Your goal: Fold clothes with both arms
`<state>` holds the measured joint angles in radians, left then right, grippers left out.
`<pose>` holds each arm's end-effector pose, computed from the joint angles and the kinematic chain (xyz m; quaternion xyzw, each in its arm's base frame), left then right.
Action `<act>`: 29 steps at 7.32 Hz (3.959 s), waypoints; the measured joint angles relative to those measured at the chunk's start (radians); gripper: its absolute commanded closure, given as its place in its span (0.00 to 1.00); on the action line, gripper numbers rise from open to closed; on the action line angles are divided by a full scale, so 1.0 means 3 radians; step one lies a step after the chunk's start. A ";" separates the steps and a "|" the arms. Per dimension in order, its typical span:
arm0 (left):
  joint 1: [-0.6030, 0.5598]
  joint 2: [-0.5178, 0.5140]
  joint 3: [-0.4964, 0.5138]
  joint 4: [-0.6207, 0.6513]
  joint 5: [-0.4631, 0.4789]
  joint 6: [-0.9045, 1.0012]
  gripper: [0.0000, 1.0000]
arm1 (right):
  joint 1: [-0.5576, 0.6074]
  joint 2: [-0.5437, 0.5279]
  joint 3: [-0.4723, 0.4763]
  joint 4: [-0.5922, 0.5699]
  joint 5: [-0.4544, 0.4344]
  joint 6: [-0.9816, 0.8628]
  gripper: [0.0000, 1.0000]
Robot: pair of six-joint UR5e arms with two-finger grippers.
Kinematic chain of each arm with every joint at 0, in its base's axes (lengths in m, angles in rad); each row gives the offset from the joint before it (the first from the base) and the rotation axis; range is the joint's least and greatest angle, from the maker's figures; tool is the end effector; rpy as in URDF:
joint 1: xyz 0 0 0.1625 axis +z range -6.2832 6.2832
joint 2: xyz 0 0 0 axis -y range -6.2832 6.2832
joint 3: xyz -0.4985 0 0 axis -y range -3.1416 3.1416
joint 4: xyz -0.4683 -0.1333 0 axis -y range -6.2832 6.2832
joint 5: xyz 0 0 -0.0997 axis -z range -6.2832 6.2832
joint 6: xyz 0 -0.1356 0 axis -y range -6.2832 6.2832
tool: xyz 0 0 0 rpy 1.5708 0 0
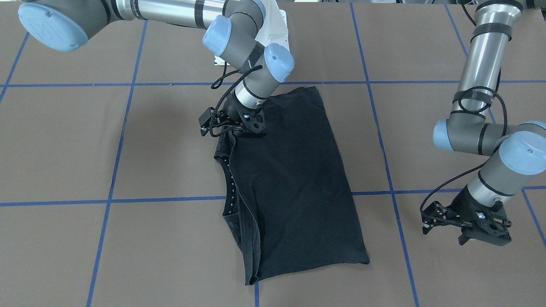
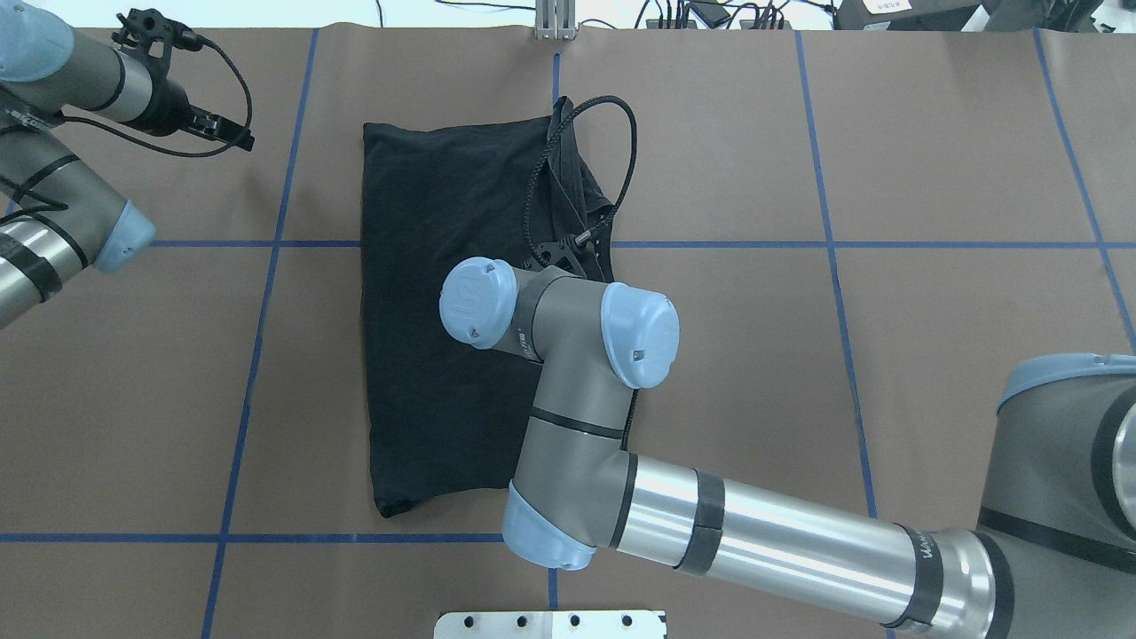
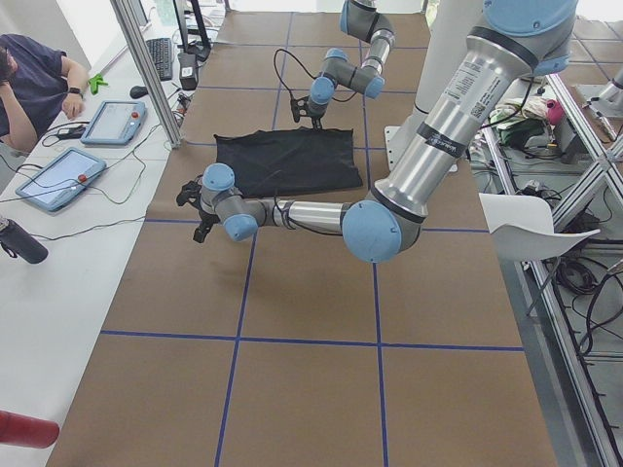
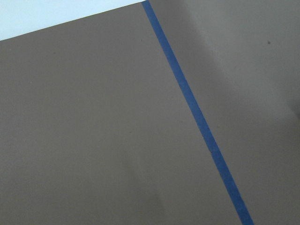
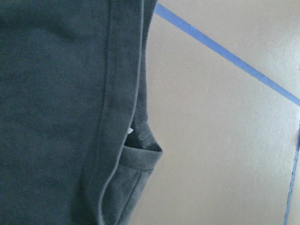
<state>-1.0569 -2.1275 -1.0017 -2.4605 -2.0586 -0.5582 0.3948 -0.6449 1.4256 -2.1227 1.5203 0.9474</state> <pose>0.3755 -0.8072 0.5914 0.2427 0.3985 0.0831 0.8806 -0.7389 -0.4597 0.2419 0.0775 -0.0874 -0.1104 0.9870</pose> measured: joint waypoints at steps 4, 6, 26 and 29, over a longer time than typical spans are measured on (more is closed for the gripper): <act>0.0000 0.0000 -0.0001 0.0000 0.0000 0.0002 0.00 | 0.0002 -0.0365 0.0476 0.0000 -0.0010 -0.0068 0.00; 0.0000 0.0000 -0.0004 0.0000 0.0000 0.0000 0.00 | 0.0077 -0.0204 0.0478 0.0047 0.0018 -0.0060 0.00; 0.0089 0.0104 -0.0440 0.0020 -0.0101 -0.0811 0.00 | 0.0925 -0.0246 -0.0247 0.1619 0.0800 -0.0261 0.00; 0.0524 0.0717 -0.1525 0.0038 -0.0091 -0.1791 0.00 | 0.0684 -0.1027 0.0865 0.1677 0.0818 0.0364 0.00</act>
<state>-0.8997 -1.9124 -1.4593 -2.4492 -2.0860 -1.0955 0.6001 -0.9529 1.6852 -1.6194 1.7657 1.0566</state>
